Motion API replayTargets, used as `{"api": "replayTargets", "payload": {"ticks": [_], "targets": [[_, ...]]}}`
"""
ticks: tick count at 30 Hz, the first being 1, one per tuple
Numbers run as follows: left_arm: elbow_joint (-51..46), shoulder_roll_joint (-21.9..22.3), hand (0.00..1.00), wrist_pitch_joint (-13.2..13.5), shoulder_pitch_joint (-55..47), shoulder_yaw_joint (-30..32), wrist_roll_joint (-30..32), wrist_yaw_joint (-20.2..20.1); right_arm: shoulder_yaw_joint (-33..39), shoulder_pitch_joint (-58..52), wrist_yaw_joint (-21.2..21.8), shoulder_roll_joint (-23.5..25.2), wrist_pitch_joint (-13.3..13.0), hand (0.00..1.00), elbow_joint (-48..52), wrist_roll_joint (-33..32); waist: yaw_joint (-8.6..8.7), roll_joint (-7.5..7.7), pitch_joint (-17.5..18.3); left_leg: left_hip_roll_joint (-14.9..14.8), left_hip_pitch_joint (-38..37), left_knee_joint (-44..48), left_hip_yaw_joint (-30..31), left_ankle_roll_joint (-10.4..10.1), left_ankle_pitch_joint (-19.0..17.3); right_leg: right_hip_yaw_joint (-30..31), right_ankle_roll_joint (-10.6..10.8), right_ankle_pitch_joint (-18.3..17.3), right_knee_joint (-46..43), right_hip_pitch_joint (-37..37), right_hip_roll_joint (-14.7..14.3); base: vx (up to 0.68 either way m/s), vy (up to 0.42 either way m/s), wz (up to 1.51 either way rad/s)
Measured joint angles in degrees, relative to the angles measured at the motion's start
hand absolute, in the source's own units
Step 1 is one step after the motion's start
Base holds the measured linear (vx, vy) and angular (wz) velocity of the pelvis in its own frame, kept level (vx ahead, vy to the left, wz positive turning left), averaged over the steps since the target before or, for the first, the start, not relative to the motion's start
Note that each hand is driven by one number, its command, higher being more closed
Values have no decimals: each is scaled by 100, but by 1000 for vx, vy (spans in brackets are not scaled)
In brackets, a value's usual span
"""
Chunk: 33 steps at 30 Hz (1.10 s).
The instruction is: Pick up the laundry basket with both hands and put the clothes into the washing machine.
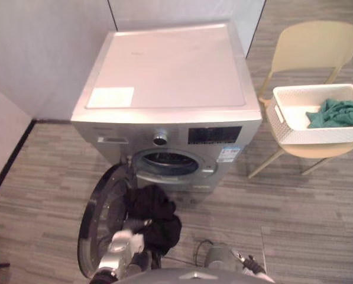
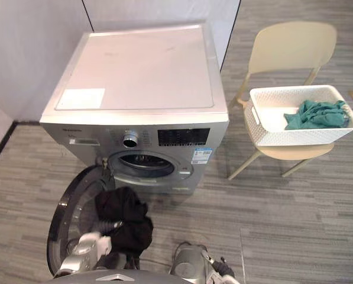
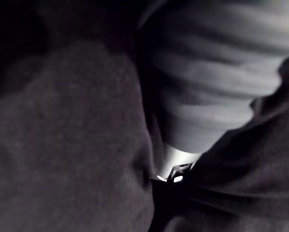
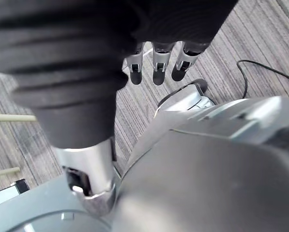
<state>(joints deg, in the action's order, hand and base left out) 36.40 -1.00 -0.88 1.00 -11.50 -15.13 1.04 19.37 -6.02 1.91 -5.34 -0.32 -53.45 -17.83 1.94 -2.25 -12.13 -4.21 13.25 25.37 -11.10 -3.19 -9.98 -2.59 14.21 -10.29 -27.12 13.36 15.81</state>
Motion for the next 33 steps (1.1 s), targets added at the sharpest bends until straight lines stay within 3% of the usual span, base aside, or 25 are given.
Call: {"api": "replayTargets", "payload": {"ticks": [3,5,9,13,20,25,33], "targets": [[-253,13,100,31,699,-169,-193,26,-283,288,1,-7,-82,0,349,-101,12,4,-350,-279,644,566,1,11,-271,11,-101,-66,-435,622,-188,-152,-23,-15],[-330,-7,100,76,1324,-142,-410,248,-558,519,-8,11,-111,0,560,-251,-10,150,-649,-428,1123,965,-62,11,-435,24,-109,-291,-739,1130,-218,-186,-30,-28],[-339,-32,100,87,1912,138,-609,529,-831,698,-118,9,-128,0,1040,-334,16,197,-870,-642,1864,1449,-126,-37,-552,118,-214,-420,-1120,1910,-330,-162,-40,-25],[-341,-253,100,87,2675,732,-787,845,-996,719,-192,29,-222,0,1544,-464,16,259,-1023,-913,2609,1758,-143,-37,-549,210,-312,-303,-1262,2673,-566,-67,-56,-32],[-340,-1208,100,105,4559,1344,-1164,1167,-1006,908,-255,74,-464,0,2170,-717,106,437,-1414,-1239,4068,2523,30,44,-554,264,-313,-219,-1865,4067,-781,-1,-35,-17],[-345,-1441,100,112,5304,1408,-1364,1293,-961,916,-272,100,-608,0,2376,-907,134,448,-1454,-1358,4635,2771,38,51,-632,338,-336,-192,-2017,4645,-906,-6,-17,-18],[-364,-1645,100,150,6656,1137,-1826,1380,-857,895,-369,142,-611,0,2326,-1158,233,440,-1677,-1483,5368,2940,28,87,-617,383,-332,24,-1943,5321,-1022,-10,11,-17]]}}
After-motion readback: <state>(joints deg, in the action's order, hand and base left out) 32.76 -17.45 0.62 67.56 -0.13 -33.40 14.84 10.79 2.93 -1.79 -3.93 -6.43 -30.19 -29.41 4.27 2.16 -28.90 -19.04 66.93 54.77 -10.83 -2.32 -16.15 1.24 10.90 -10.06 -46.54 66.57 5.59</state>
